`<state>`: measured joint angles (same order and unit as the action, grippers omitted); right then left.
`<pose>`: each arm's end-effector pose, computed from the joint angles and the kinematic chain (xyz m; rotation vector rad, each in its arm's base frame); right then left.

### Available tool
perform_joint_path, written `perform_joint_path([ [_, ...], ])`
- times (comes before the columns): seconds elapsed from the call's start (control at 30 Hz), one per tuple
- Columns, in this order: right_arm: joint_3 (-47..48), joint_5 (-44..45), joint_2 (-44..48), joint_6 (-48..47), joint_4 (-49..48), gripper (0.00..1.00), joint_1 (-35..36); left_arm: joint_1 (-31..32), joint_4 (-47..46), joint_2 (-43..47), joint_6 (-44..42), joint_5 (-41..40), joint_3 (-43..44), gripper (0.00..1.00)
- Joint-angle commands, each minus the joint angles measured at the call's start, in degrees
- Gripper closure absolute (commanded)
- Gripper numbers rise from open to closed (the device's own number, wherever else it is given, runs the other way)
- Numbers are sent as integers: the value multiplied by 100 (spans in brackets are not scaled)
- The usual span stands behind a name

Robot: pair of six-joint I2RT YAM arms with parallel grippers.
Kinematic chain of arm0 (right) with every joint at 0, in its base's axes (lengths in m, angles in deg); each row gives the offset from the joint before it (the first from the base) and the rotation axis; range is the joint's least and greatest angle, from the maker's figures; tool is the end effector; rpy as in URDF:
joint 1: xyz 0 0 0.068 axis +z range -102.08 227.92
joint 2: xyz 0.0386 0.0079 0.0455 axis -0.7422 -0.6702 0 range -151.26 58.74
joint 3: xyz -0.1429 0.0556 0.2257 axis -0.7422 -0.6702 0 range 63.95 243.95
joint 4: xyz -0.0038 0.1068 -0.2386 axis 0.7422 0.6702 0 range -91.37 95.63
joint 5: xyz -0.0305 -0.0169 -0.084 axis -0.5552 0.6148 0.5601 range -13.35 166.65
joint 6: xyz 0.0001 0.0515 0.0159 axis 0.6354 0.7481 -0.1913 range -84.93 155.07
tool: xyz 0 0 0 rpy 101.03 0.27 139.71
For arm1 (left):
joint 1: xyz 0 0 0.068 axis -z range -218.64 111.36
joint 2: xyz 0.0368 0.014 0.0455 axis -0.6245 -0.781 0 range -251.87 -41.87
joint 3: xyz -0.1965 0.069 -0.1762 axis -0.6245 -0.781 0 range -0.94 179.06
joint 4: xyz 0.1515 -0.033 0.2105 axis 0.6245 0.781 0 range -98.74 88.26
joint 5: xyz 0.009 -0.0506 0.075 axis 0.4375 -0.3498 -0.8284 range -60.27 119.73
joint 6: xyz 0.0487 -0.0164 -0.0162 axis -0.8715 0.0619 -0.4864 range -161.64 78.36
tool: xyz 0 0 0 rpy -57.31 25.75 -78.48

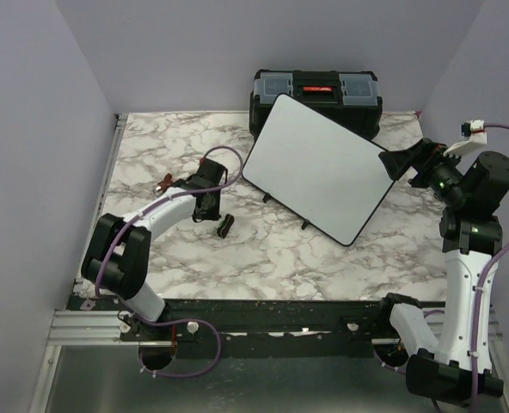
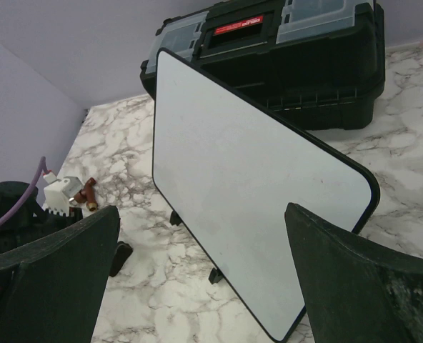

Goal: Erase the whiteboard
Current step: Place the whiteboard eraser at the center of the board.

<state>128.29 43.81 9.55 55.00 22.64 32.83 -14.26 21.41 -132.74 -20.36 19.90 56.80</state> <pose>0.1700 -0.0259 0.4193 0.1012 1.7291 0.5551 0.2858 -0.1229 0.1964 0.0177 2.6472 -0.0341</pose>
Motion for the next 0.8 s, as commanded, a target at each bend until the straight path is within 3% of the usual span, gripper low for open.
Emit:
perform_joint_path([
  [0.0, 154, -83, -18, -14, -19, 0, -29, 191, -334, 80, -87, 910, -4, 76],
  [0.2, 192, -73, -27, -14, -2, 0, -26, 533, -503, 171, 61, 1653, -153, 77],
  [0.37, 235, -56, -12, -12, 33, 0, -23, 585, -421, 54, 4, 1694, -114, 77],
  [0.53, 229, -47, 11, -26, 58, 0, -29, 485, -671, 867, 44, 1206, -263, 80],
  [0.77, 246, -30, 6, -30, 51, 0, -26, 269, -529, 739, -4, 2433, -76, 80],
])
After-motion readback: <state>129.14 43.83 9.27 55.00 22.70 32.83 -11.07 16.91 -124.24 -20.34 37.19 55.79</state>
